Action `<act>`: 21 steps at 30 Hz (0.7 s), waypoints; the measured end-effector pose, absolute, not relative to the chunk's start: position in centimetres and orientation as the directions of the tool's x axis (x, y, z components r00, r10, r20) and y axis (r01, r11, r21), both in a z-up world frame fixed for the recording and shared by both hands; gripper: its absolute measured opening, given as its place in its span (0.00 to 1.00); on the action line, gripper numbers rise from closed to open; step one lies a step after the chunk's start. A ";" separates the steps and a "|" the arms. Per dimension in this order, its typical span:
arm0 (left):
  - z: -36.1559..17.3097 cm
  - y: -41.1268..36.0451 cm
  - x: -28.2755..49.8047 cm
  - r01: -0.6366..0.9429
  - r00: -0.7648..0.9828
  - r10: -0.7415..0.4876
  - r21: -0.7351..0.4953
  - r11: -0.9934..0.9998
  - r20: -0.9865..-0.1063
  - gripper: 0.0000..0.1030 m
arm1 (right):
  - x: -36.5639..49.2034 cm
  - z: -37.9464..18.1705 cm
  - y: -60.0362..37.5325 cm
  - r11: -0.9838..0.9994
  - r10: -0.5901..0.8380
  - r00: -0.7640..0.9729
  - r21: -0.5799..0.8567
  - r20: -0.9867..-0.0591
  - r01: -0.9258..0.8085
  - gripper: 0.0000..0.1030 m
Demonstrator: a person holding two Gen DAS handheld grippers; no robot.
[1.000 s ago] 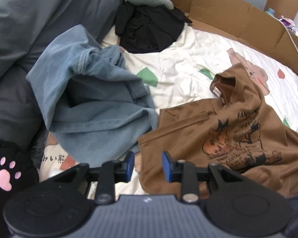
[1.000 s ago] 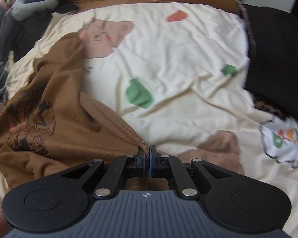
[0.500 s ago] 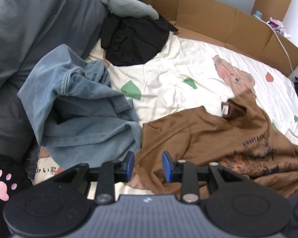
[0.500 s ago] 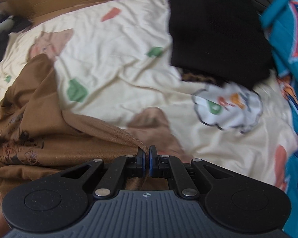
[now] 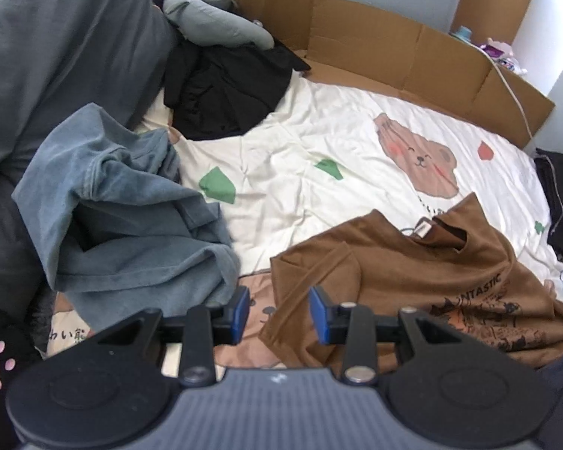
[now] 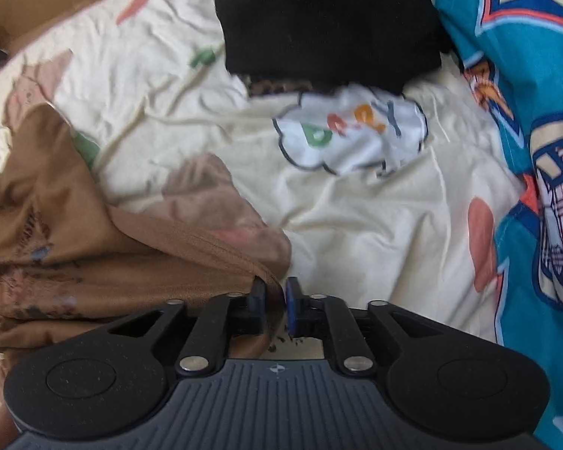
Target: Fold clothes
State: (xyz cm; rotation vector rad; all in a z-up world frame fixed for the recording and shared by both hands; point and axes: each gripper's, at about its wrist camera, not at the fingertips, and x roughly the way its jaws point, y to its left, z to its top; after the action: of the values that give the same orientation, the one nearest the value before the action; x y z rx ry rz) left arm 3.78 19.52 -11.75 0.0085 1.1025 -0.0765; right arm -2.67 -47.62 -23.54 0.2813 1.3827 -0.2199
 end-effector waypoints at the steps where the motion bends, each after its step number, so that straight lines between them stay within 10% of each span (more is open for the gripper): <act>1: -11.9 19.5 3.8 0.068 0.448 -0.059 -0.031 0.997 -0.892 0.38 | -2.4 -23.0 -47.7 0.947 0.016 0.185 0.074 -0.983 0.312 0.13; 7: -13.2 19.4 4.8 0.066 0.436 -0.060 -0.034 0.997 -0.898 0.41 | 2.5 -18.1 -46.6 0.987 0.053 0.242 0.088 -0.969 0.137 0.36; 21: -20.8 16.7 11.3 0.104 0.356 -0.028 0.010 0.995 -0.934 0.49 | 12.4 -19.6 -38.3 0.965 0.192 0.282 0.129 -0.940 -0.228 0.36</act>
State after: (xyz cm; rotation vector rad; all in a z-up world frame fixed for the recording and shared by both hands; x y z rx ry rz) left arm 11.32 16.66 -20.85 0.0714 1.2041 -0.0848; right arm 12.43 -38.27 -19.59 -0.0327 1.2535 0.2814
